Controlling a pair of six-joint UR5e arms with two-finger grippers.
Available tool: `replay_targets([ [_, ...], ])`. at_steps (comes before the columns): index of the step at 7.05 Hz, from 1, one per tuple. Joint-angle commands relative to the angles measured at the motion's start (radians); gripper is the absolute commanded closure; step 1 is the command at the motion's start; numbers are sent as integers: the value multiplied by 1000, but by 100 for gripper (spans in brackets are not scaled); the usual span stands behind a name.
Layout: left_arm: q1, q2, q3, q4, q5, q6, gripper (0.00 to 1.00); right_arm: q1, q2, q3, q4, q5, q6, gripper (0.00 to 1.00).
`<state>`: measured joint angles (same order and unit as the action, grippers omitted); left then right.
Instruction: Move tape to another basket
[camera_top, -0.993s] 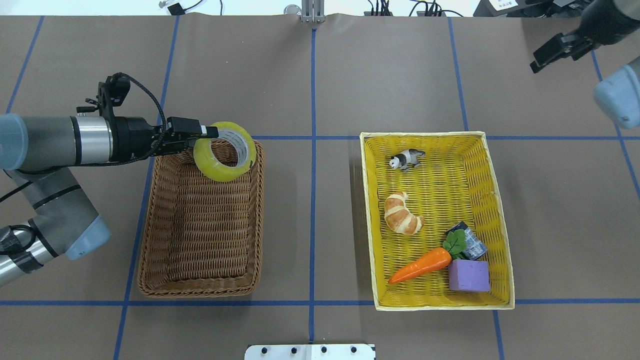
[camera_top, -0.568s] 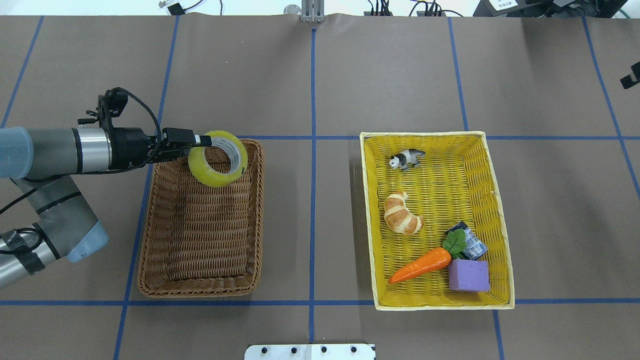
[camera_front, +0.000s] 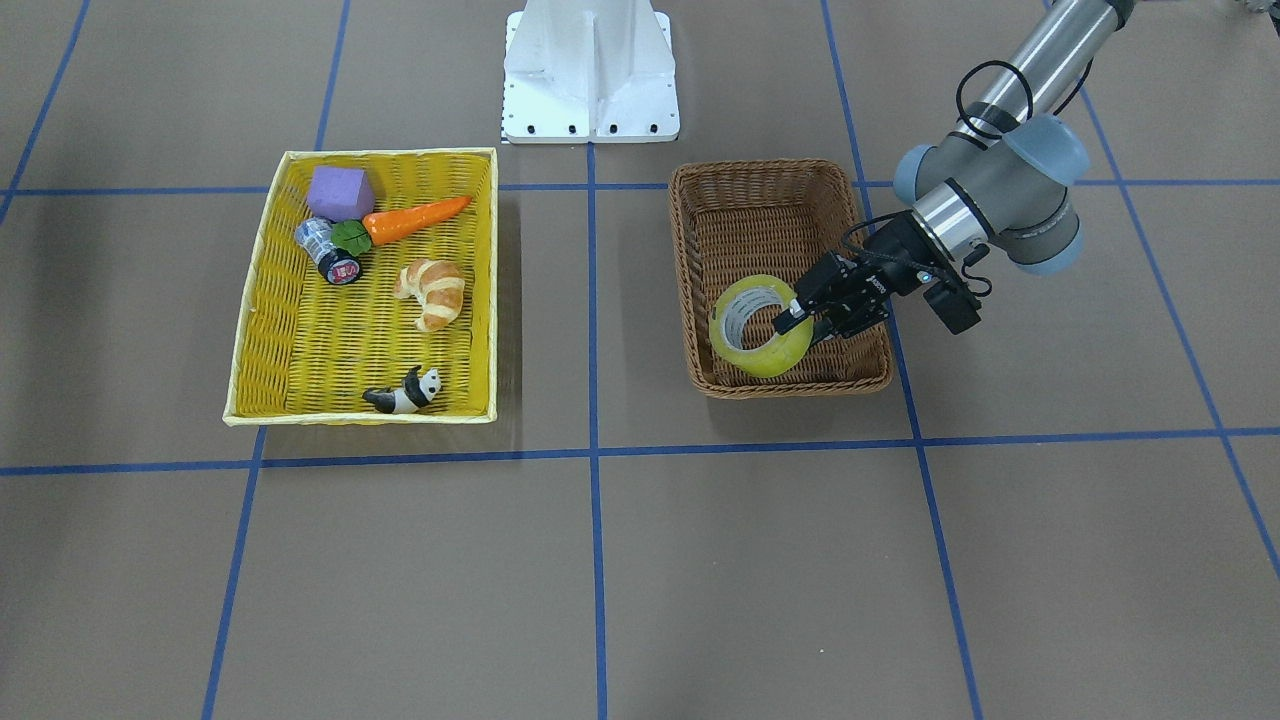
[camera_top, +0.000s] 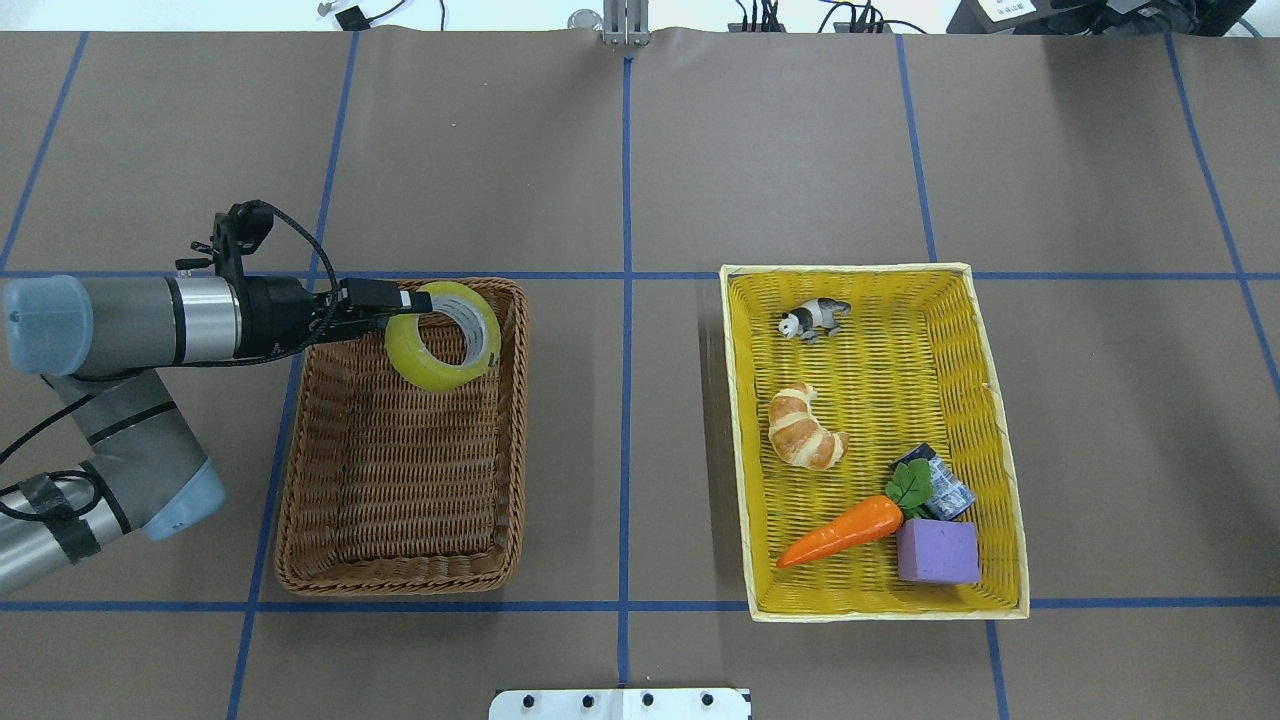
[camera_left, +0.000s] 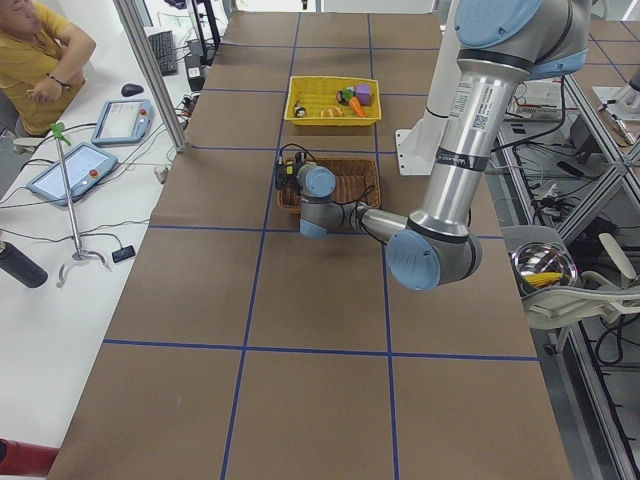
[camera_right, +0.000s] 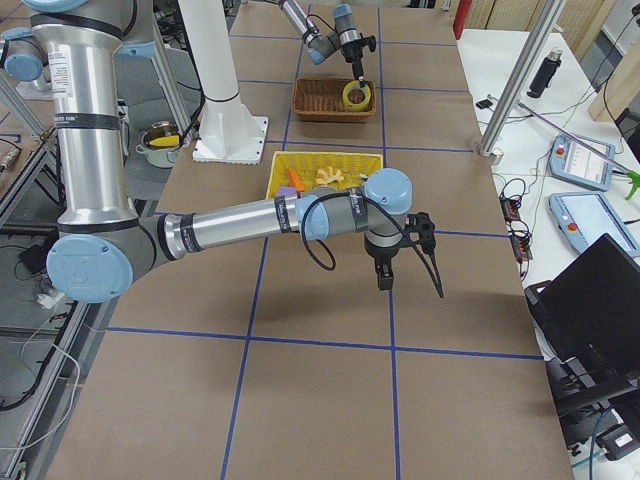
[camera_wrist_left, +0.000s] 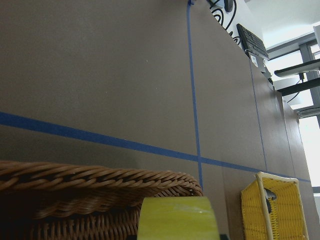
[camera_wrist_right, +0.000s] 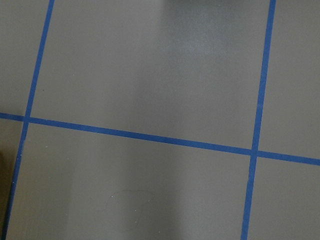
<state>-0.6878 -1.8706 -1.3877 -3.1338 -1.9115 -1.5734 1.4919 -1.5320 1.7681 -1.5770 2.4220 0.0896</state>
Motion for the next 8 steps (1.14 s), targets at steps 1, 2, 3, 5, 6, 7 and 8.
replay_targets([
  [1,13,4,25,-2,0,105,57,1,0,8,2,3,1,0],
  [2,13,5,27,-2,0,105,41,1,1,7,0,2,4,0],
  [3,11,10,22,-3,3,108,2,1,1,8,0,2,4,0],
  [5,-24,7,10,-5,3,168,1,1,0,8,0,2,4,0],
  [6,-70,8,9,-5,2,231,1,1,0,8,0,2,4,0],
  [7,-126,10,3,-5,0,234,1,1,-2,5,2,2,1,0],
  [8,-177,51,-34,0,-7,259,1,1,-3,4,2,-3,-1,0],
])
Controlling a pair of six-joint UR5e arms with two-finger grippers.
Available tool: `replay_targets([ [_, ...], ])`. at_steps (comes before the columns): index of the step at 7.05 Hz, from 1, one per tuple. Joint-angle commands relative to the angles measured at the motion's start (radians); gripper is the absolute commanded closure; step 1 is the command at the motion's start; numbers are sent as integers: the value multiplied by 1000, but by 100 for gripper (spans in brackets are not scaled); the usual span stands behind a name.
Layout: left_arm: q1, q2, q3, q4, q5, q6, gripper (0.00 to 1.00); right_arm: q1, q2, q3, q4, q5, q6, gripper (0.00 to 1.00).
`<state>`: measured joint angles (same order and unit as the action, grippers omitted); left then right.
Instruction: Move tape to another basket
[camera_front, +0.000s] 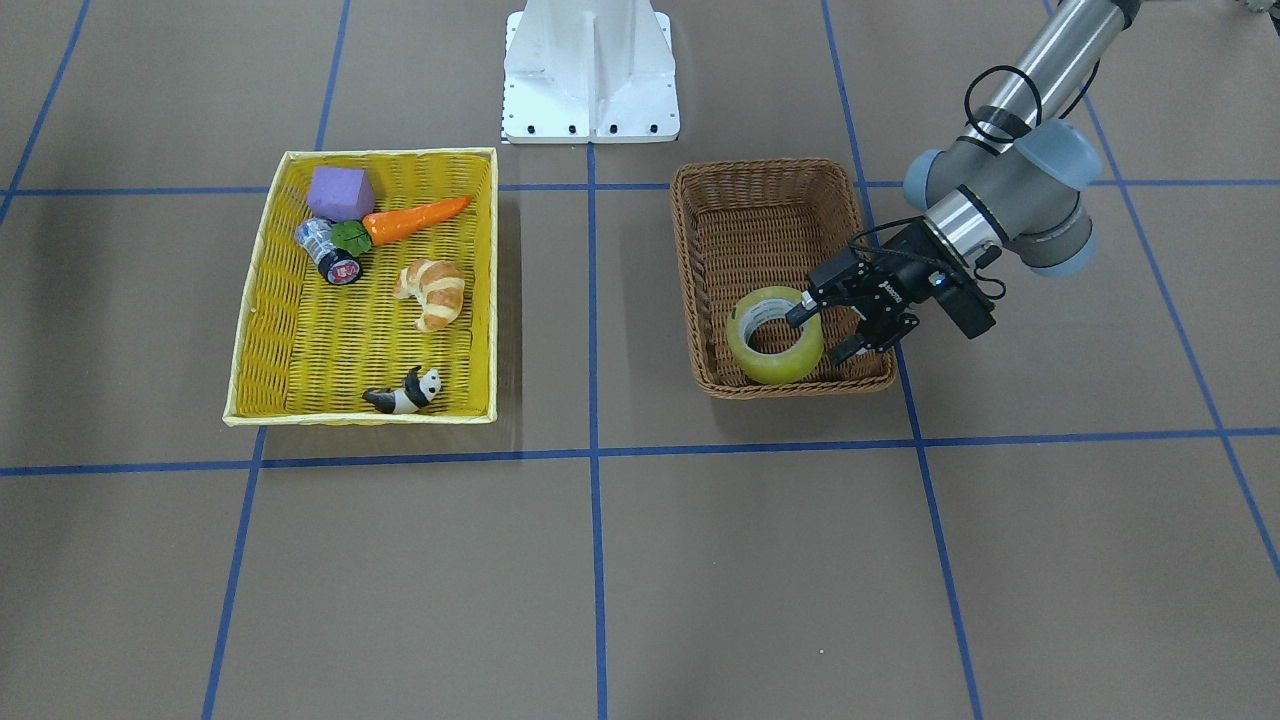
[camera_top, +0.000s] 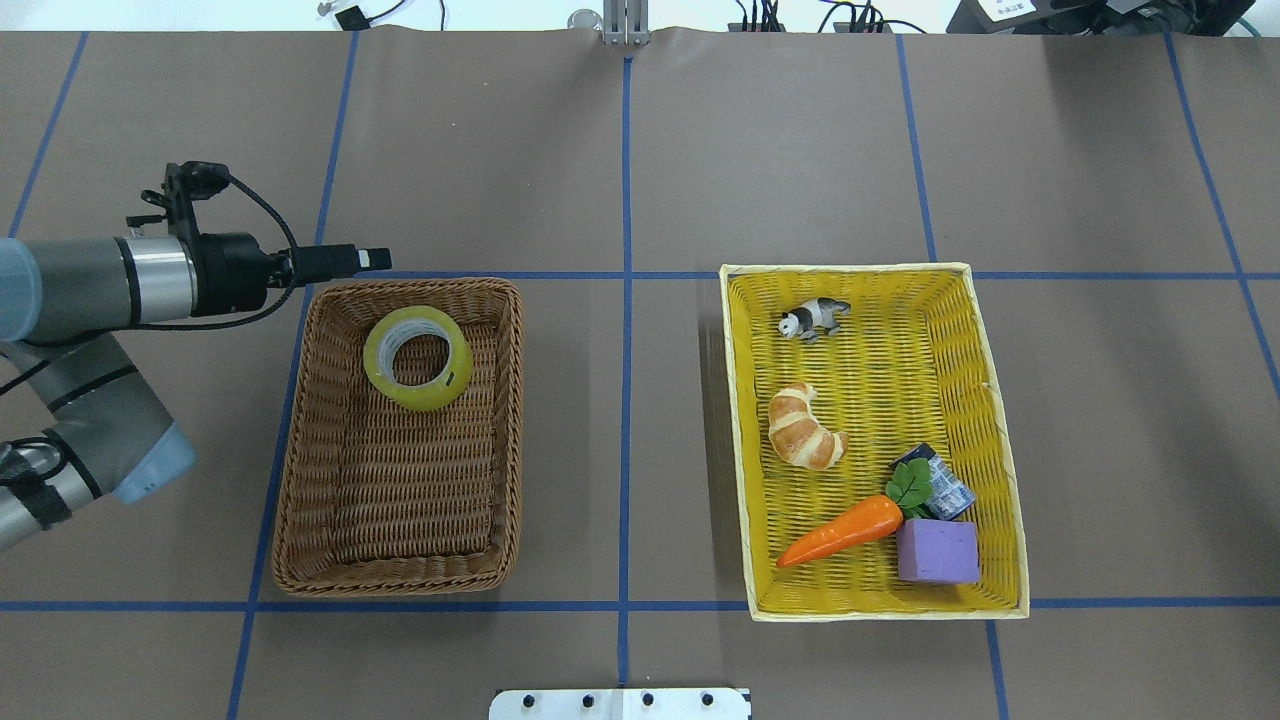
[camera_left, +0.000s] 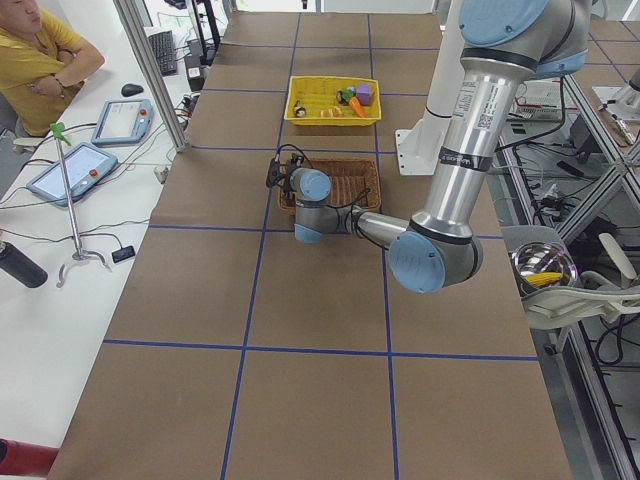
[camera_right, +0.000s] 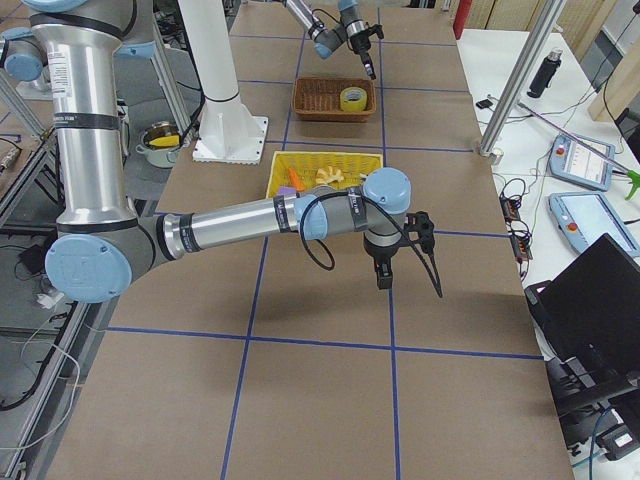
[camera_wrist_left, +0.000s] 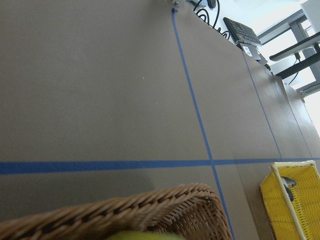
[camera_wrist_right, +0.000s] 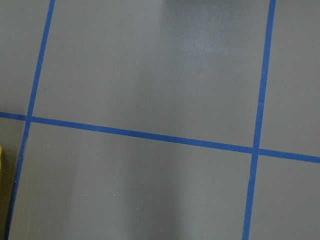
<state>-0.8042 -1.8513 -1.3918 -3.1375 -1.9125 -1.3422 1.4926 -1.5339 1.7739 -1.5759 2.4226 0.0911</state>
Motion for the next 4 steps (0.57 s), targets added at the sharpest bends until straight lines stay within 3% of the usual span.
replay_targets([
  [1,-117,52,-39,34,-46,63,1,0,-12,1,2,-10,-4,0],
  [4,-410,102,-46,427,-321,552,1,2,-38,-7,1,-207,-39,0],
])
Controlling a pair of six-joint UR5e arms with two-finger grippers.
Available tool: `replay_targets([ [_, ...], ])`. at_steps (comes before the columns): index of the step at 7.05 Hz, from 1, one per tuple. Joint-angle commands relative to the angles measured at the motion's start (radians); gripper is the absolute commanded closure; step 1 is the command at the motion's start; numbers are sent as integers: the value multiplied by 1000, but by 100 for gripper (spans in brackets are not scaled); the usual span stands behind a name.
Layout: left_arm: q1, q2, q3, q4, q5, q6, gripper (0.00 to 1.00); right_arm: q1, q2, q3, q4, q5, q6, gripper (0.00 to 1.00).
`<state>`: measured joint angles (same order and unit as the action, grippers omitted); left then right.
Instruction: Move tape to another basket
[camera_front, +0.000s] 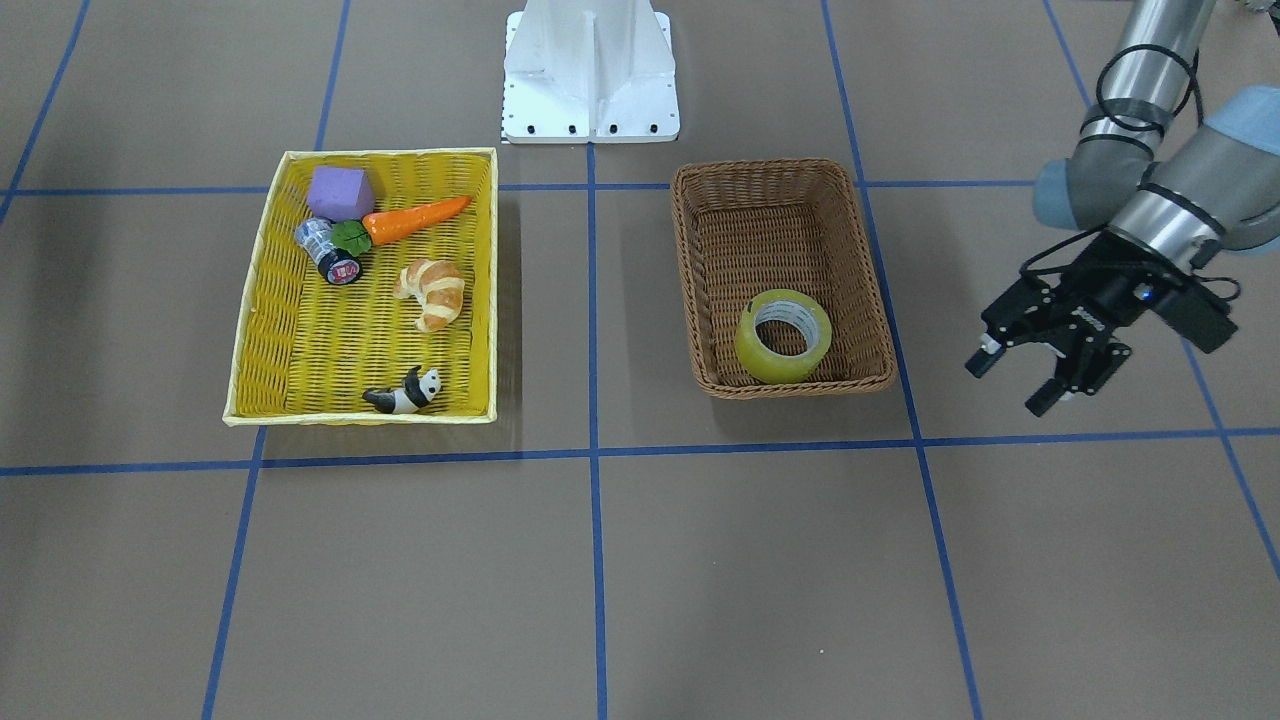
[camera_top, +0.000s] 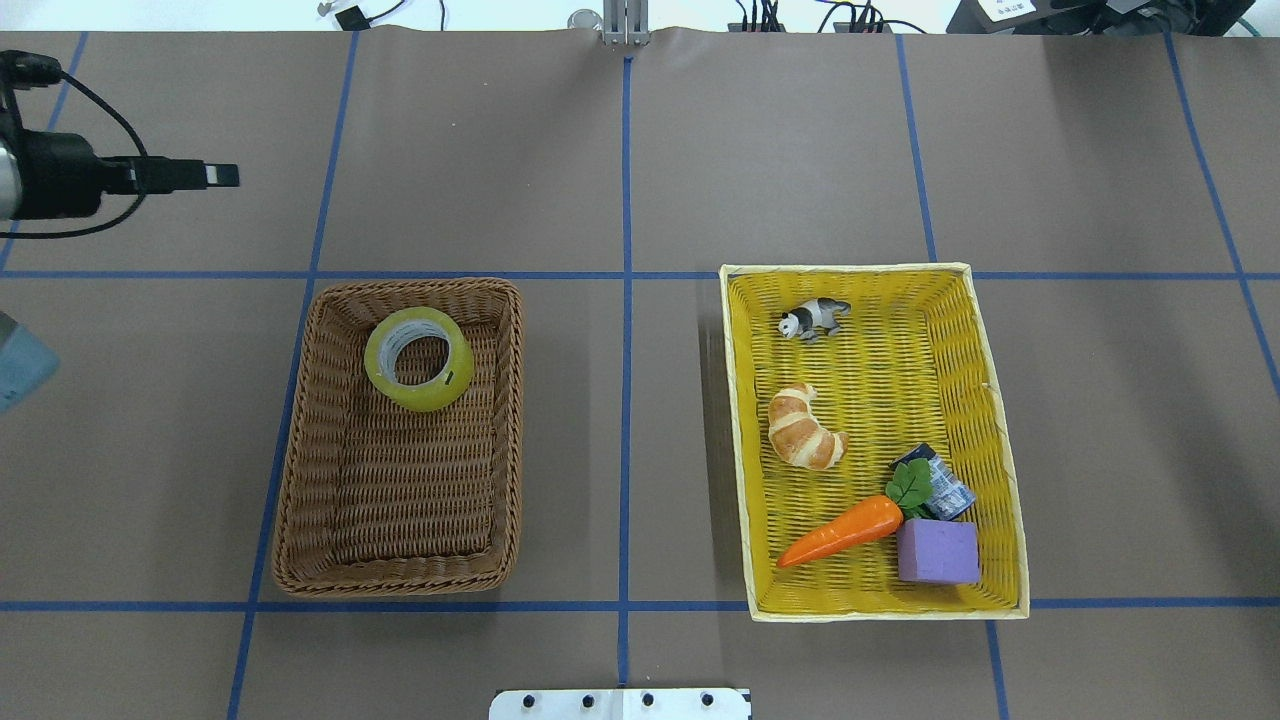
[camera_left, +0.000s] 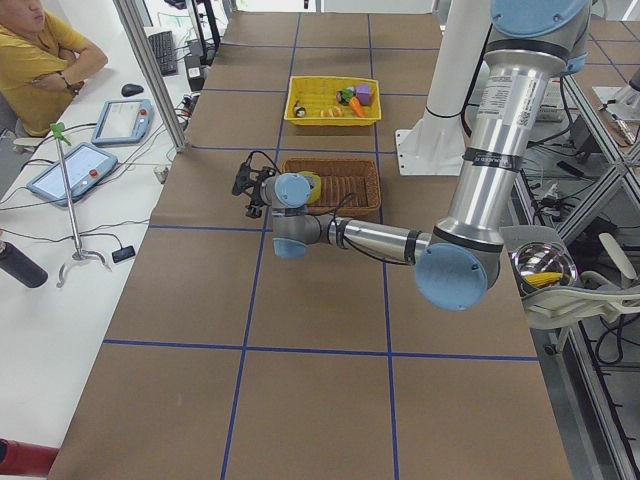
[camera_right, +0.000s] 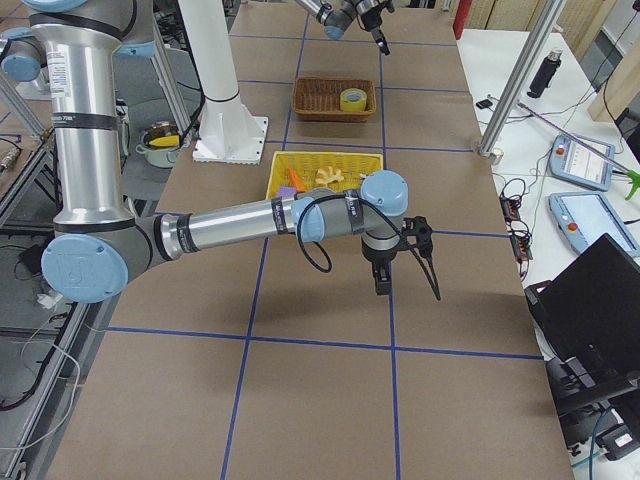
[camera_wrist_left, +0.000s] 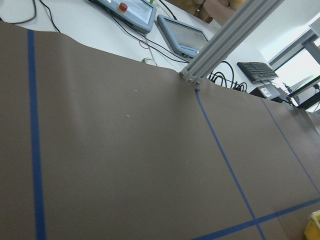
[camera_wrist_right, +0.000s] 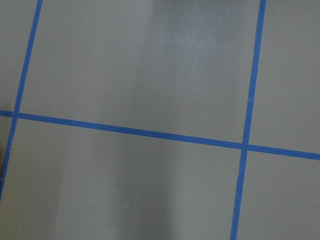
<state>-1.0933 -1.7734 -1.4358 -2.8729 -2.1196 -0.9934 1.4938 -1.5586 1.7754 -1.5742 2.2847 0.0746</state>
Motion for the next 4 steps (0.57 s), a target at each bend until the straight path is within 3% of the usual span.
replay_targets([
  [1,-232,28,-3,335,-255,363,1,0,-30,-28,-3,-71,-80,0],
  [4,-406,92,3,787,-267,1009,1,0,-40,-74,-3,-64,-85,0],
])
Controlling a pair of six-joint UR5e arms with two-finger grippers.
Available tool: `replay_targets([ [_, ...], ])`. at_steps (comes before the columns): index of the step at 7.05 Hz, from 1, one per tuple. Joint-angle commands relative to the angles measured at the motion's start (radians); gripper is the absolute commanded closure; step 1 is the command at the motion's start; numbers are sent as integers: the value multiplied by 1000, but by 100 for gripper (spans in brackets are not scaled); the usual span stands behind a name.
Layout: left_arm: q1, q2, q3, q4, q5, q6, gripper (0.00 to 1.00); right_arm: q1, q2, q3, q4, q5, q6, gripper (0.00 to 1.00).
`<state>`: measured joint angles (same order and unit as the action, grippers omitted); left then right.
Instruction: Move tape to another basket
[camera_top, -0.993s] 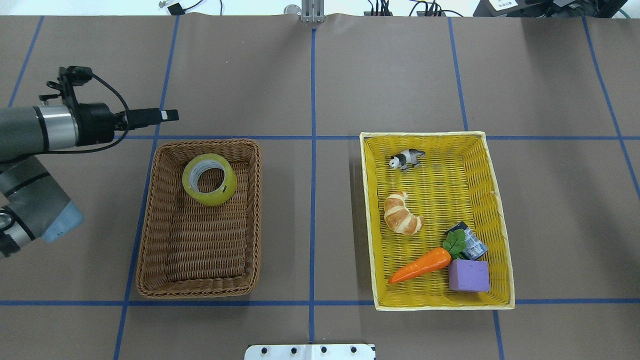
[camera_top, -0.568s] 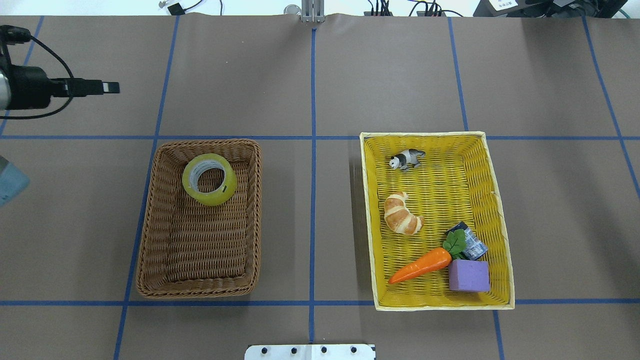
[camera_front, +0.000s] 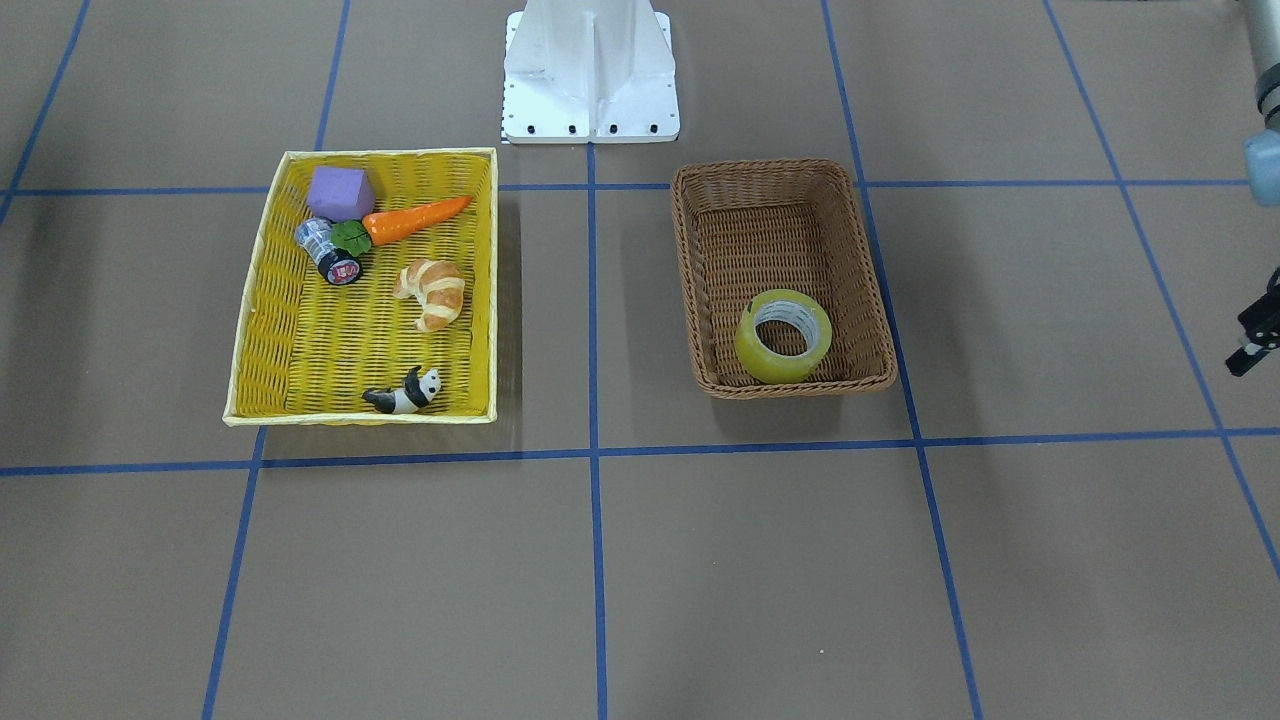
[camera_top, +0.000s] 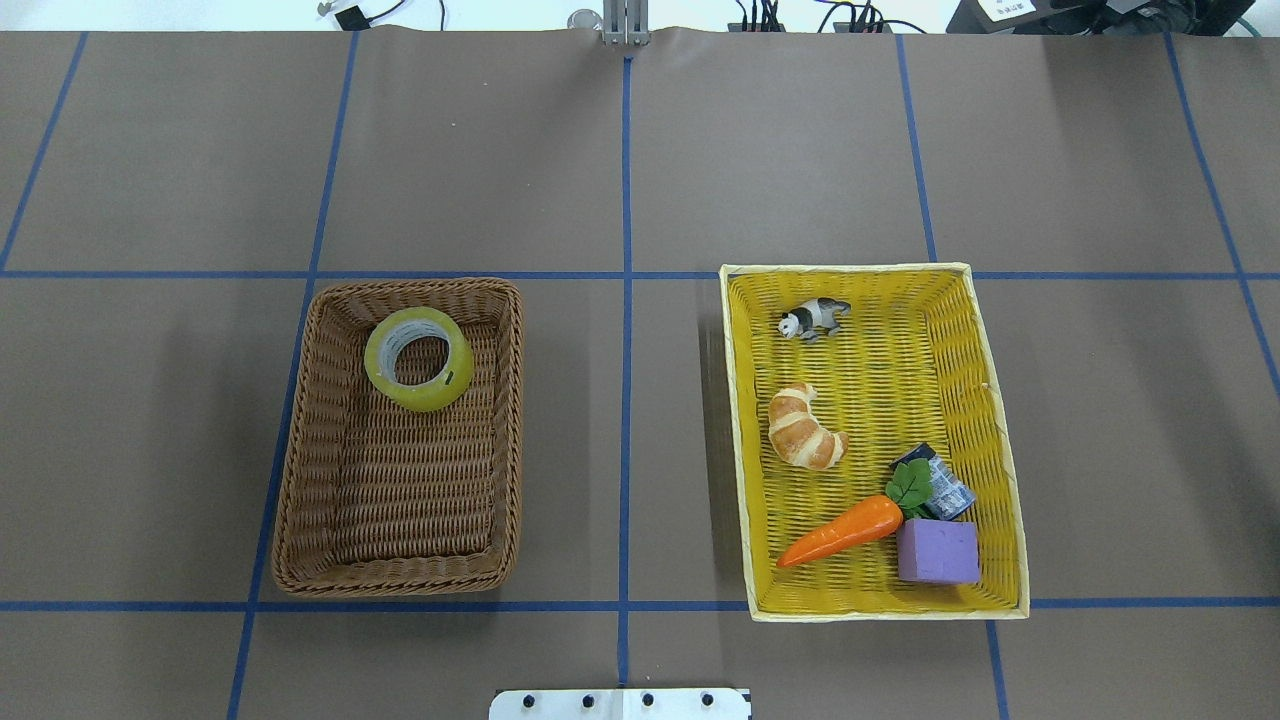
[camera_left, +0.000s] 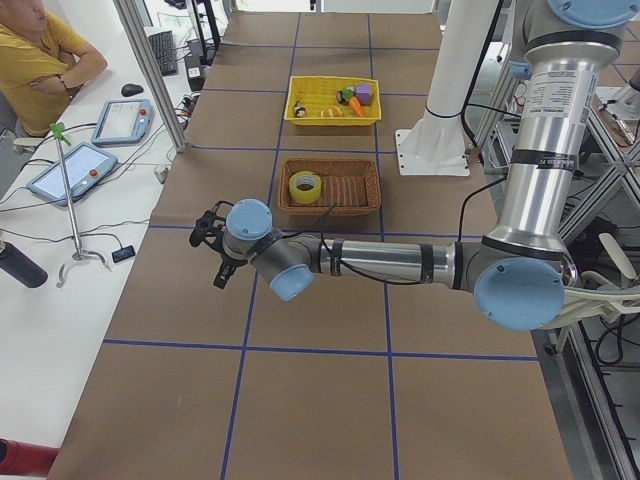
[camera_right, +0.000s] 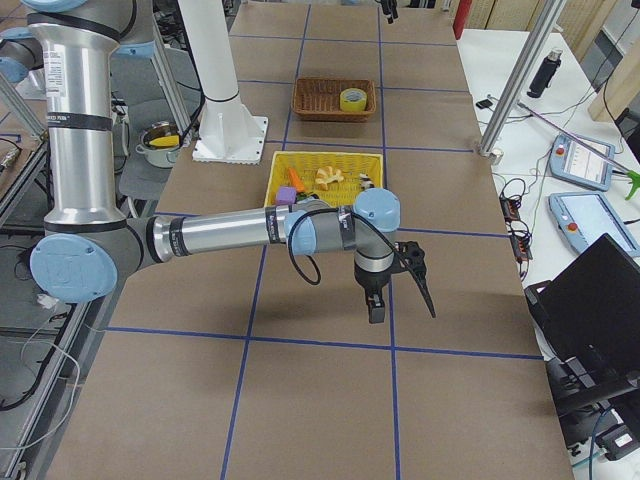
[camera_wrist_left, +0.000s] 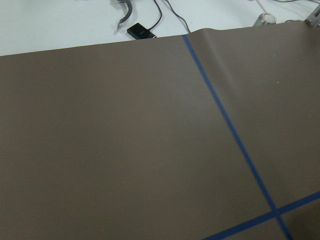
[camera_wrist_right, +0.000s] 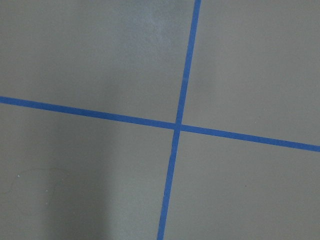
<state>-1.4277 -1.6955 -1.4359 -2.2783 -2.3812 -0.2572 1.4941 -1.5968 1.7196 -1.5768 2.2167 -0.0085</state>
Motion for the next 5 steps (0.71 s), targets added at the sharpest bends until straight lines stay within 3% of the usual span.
replay_targets([
  [1,-147,14,0,373,-4,465,1,0,-3,-17,0,6,-1,0],
  [2,-183,16,2,531,37,610,1,0,-3,-18,0,8,-1,0],
  [3,-186,67,0,566,163,612,1,0,-3,-17,0,8,-1,0],
  [5,-195,45,-38,743,197,599,1,0,-3,-15,0,9,-1,0],
])
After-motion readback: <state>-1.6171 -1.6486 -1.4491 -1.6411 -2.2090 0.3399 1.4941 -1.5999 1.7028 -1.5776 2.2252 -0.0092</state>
